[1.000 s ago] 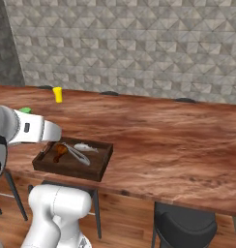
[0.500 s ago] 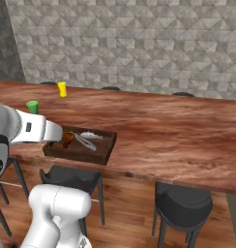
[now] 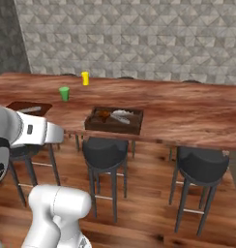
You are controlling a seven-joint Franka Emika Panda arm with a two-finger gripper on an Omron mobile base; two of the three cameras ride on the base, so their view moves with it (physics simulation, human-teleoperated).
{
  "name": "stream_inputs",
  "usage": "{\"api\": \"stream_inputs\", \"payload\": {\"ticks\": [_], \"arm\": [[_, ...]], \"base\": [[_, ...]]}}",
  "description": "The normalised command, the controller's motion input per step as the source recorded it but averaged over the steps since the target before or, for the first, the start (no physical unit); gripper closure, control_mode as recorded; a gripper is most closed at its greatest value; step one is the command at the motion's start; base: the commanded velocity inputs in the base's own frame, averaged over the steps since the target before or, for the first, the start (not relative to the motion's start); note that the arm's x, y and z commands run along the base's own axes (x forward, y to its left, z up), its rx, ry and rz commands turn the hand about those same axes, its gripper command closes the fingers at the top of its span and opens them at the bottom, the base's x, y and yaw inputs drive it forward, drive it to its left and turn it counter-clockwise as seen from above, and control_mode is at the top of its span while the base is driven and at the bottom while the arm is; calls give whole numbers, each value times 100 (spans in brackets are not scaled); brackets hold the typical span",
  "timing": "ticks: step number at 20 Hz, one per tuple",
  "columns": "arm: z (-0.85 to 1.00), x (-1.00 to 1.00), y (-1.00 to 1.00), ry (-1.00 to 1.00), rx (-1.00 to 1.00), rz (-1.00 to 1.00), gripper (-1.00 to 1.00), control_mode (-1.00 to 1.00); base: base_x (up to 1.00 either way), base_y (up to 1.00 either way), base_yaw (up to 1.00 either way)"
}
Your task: Gather the corn and mushroom from the fridge and place them on a tray on the dining counter. Then gather the chicken drumstick and fish from the fridge and place them on the other tray.
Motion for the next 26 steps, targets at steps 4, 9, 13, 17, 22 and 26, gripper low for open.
{"api": "stream_inputs", "payload": {"ticks": [4, 9, 13, 17, 22, 26], "arm": [[0, 0, 0, 0, 0, 0, -100, 100], [0, 0, 0, 0, 0, 0, -100, 100], [0, 0, 0, 0, 0, 0, -100, 100], [0, 0, 0, 0, 0, 0, -100, 100], [0, 0, 0, 0, 0, 0, -100, 100], [0, 0, 0, 0, 0, 0, -100, 100]], "base": [[-24, 100, -14], [-8, 100, -15], [14, 100, -21], [14, 100, -29], [2, 100, -16], [-10, 100, 0]]}}
